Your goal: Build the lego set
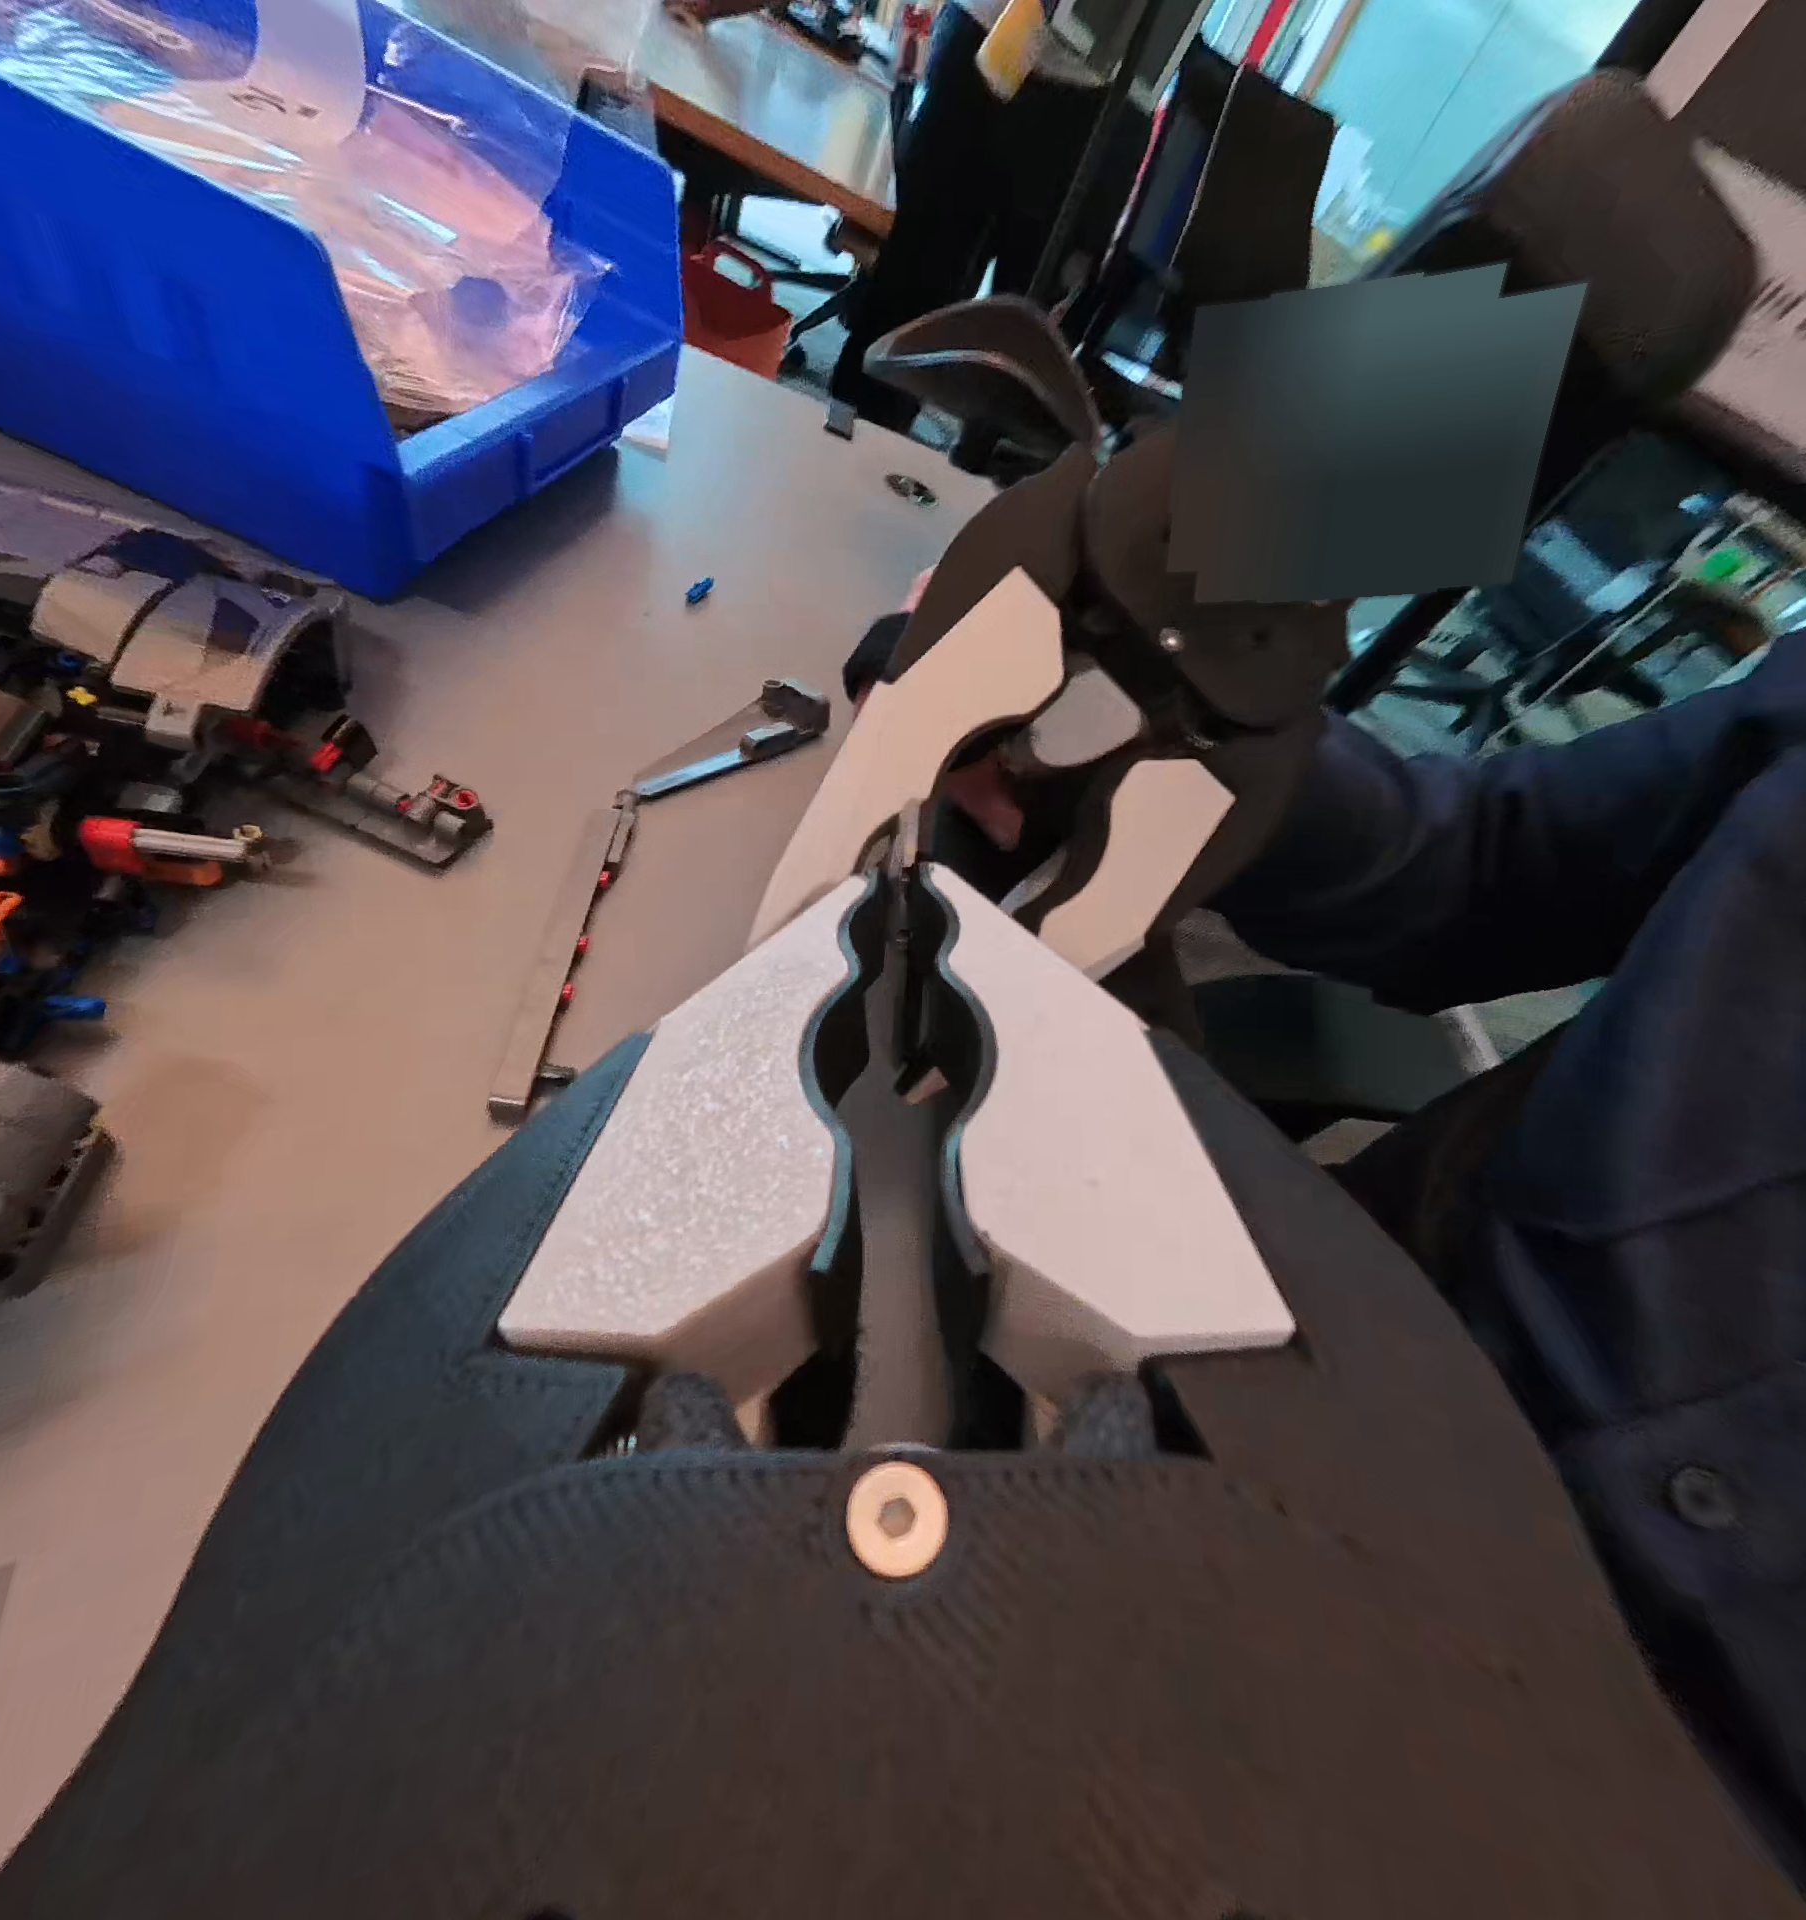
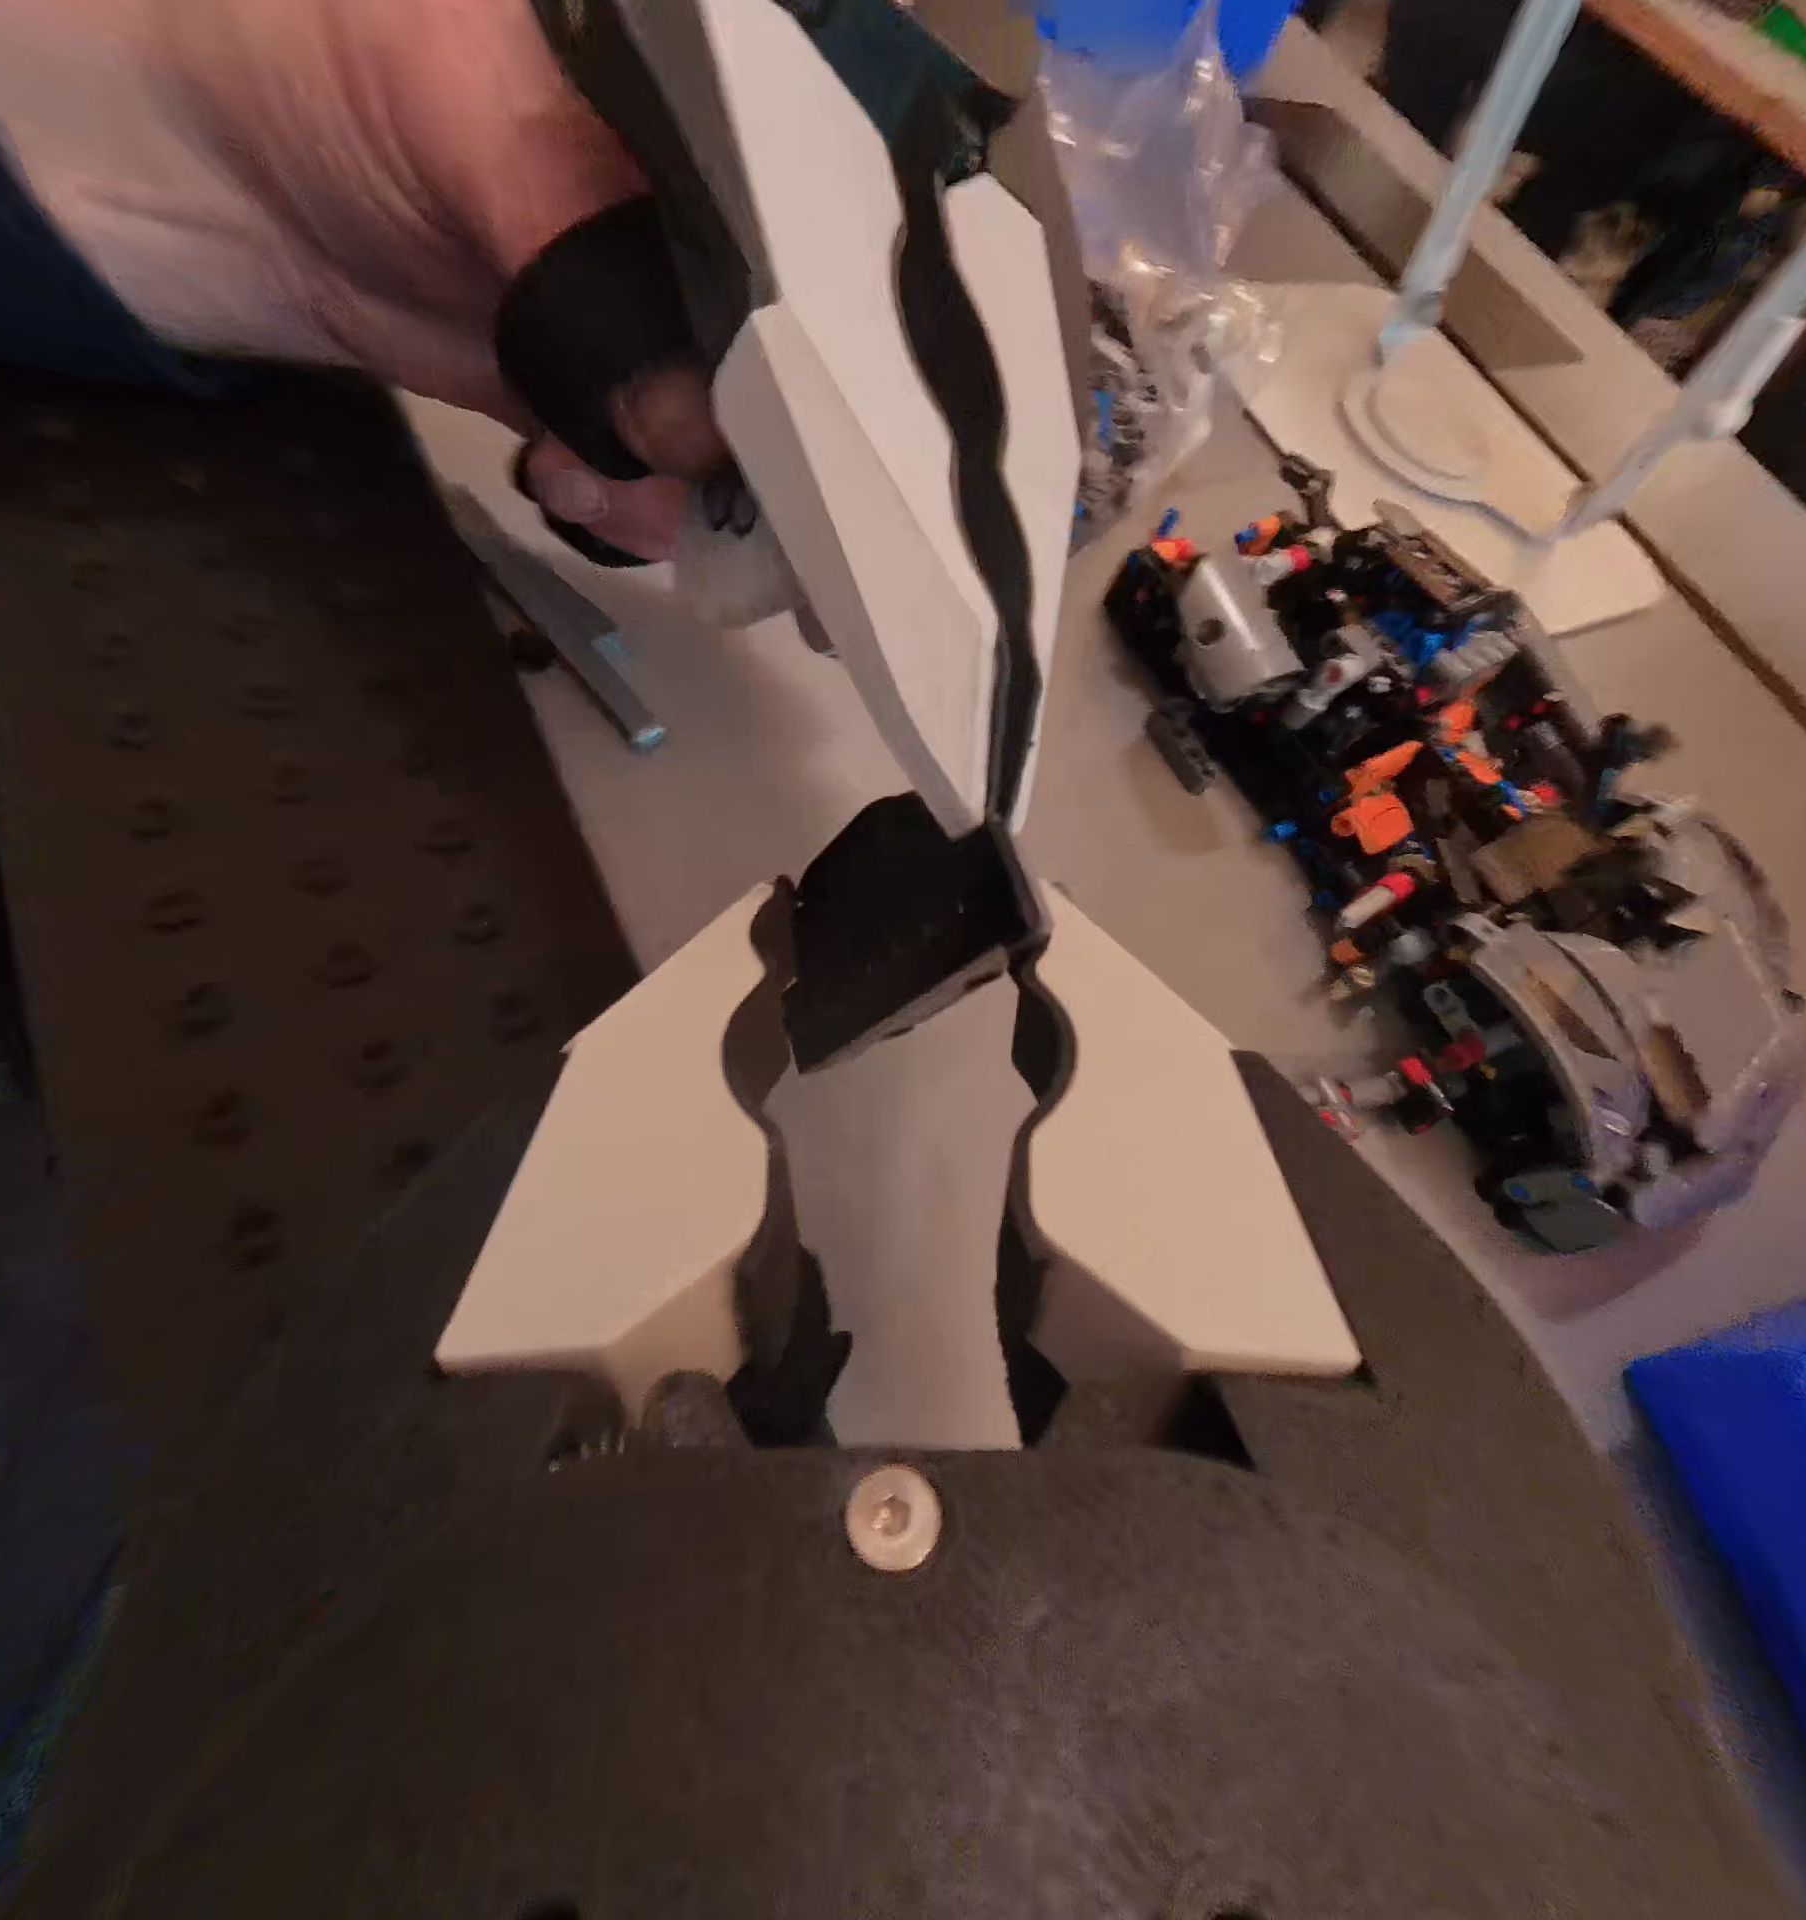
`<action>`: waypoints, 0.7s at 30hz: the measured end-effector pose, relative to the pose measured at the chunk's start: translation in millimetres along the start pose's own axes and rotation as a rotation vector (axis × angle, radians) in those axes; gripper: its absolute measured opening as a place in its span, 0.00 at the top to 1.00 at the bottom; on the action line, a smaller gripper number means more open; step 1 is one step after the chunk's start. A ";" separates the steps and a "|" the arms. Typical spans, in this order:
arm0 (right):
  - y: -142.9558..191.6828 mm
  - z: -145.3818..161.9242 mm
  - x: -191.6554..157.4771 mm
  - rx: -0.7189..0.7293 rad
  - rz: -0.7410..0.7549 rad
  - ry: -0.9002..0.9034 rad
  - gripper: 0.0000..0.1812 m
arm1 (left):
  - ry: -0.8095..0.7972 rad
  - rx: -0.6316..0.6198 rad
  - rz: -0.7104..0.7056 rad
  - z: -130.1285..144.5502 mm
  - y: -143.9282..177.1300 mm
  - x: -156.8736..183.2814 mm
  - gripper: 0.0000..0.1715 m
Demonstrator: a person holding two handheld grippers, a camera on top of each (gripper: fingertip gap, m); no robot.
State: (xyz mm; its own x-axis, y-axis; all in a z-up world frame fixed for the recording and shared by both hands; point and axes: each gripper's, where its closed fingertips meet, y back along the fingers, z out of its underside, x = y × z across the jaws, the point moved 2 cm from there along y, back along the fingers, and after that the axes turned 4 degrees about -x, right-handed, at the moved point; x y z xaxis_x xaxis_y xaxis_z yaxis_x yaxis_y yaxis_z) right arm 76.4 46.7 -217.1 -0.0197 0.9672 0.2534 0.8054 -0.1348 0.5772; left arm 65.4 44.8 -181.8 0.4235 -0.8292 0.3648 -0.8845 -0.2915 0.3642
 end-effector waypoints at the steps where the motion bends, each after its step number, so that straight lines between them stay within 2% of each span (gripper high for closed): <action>1: -2.8 1.2 1.2 -0.021 0.027 0.007 0.78 | -0.028 -0.019 -0.045 1.2 0.2 -2.5 0.99; 4: 1.1 -5.2 -2.3 0.021 0.018 0.022 0.76 | -0.096 -0.031 -0.087 0.8 2.6 1.4 1.00; 7: 1.2 3.1 -6.4 -0.040 -0.017 0.022 0.66 | -0.166 -0.113 -0.134 11.2 -2.1 2.9 1.00; 8: 3.0 4.7 -9.6 -0.045 -0.030 0.036 0.65 | -0.187 -0.141 -0.134 14.8 -5.0 6.0 1.00; 13: 15.1 13.3 -14.9 -0.057 0.023 0.078 0.67 | -0.243 -0.192 -0.185 20.2 -10.0 9.2 1.00; 17: 16.6 19.6 -9.7 -0.101 0.131 0.133 0.75 | -0.312 -0.191 -0.218 15.7 -13.1 14.0 1.00; 21: 16.0 16.5 -2.2 -0.077 0.142 0.105 0.76 | -0.416 -0.230 -0.359 14.1 -8.7 2.2 1.00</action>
State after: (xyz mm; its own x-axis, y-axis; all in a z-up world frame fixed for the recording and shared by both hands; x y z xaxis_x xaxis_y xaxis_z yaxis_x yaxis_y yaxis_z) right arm 99.1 45.9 -221.2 0.0256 0.9100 0.4139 0.7569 -0.2881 0.5866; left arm 71.3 38.7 -196.2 0.5345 -0.8289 -0.1649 -0.6154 -0.5155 0.5963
